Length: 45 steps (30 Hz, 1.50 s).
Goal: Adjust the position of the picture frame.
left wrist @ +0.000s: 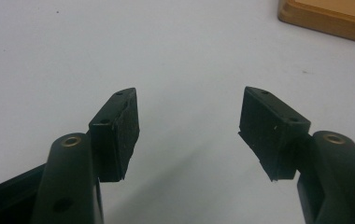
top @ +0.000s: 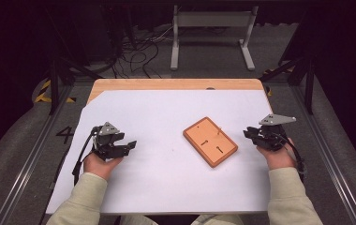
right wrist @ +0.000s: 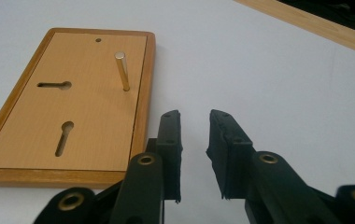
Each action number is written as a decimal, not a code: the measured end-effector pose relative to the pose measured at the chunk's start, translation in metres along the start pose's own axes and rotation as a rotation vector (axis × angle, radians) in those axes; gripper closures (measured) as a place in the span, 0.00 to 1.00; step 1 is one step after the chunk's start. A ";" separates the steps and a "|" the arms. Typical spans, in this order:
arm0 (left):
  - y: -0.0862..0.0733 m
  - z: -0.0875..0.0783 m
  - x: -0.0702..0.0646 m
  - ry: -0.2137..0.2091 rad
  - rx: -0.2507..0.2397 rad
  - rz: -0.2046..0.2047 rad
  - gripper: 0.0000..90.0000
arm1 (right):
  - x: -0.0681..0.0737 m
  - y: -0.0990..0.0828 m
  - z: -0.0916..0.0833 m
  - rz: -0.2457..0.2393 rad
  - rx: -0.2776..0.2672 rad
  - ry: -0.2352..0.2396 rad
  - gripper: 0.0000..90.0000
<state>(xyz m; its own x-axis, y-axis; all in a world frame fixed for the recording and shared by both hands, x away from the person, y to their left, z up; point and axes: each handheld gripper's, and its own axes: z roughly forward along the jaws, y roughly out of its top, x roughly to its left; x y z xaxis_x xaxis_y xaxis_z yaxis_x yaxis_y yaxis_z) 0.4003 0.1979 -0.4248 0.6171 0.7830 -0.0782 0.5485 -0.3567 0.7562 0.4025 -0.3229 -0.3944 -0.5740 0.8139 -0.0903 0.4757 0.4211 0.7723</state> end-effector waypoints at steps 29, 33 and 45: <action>0.000 0.004 -0.004 -0.027 0.030 0.007 0.40 | 0.009 -0.011 0.041 -0.041 0.290 0.081 0.96; 0.000 0.005 -0.005 -0.026 0.033 0.010 0.40 | 0.010 -0.009 0.044 -0.083 0.273 0.050 0.99; 0.000 0.007 -0.006 -0.028 0.044 0.019 0.40 | 0.012 -0.008 0.051 -0.106 0.263 0.087 1.00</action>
<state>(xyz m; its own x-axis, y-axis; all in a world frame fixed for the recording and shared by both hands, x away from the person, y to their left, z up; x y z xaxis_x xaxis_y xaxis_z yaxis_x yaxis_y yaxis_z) 0.4003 0.1898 -0.4286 0.6426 0.7617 -0.0830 0.5607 -0.3937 0.7284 0.4258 -0.2958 -0.4342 -0.6797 0.7268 -0.0986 0.5595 0.6007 0.5711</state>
